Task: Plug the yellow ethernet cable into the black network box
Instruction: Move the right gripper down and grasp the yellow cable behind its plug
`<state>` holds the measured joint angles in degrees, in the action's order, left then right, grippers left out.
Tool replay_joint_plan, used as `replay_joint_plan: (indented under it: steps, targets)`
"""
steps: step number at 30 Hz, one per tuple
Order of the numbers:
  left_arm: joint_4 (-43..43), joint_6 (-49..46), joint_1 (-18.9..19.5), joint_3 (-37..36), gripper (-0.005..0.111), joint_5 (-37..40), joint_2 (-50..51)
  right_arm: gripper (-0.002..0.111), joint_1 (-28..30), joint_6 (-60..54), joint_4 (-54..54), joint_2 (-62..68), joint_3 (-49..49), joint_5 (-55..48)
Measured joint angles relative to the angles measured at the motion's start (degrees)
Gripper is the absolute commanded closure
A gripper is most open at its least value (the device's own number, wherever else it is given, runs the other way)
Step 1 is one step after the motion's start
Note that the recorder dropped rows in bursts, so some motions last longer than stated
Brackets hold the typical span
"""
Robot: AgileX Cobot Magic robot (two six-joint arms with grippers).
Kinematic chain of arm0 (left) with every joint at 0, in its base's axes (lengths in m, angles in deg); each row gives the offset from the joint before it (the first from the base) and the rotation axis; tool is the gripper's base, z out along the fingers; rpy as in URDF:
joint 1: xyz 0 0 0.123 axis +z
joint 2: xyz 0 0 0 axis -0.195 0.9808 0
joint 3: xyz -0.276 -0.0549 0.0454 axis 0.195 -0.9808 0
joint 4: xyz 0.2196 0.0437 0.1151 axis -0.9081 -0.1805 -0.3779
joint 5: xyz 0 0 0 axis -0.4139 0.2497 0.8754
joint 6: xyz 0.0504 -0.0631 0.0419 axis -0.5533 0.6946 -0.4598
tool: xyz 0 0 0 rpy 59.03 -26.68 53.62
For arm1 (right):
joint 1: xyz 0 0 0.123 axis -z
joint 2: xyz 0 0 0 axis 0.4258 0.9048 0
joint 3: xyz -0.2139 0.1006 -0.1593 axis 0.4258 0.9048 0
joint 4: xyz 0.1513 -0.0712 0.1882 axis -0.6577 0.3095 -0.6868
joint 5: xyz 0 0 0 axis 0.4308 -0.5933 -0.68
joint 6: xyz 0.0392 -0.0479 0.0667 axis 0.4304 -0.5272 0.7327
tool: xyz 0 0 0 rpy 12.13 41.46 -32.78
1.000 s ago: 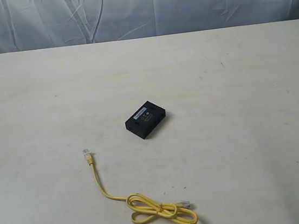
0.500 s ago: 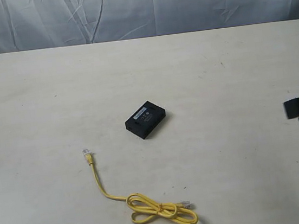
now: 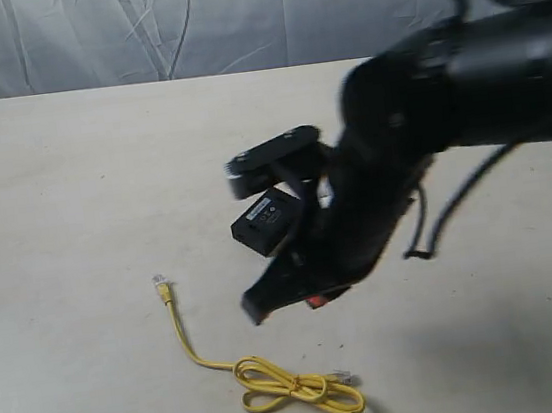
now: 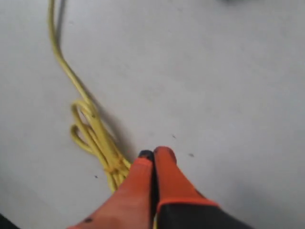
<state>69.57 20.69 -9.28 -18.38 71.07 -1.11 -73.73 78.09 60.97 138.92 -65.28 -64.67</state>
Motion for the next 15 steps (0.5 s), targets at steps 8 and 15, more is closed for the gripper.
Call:
replay_joint_plan:
  steps: [8, 15]
  targets:
    - [0.0, 0.0, 0.0, 0.0, 0.107, 0.0, 0.0, 0.101, -9.6, 11.7, 7.6, 17.7, -22.3, -2.7]
    - [0.0, 0.0, 0.0, 0.0, 0.107, 0.0, 0.0, 0.076, -11.5, 18.3, 9.7, 24.5, -28.2, -1.7]
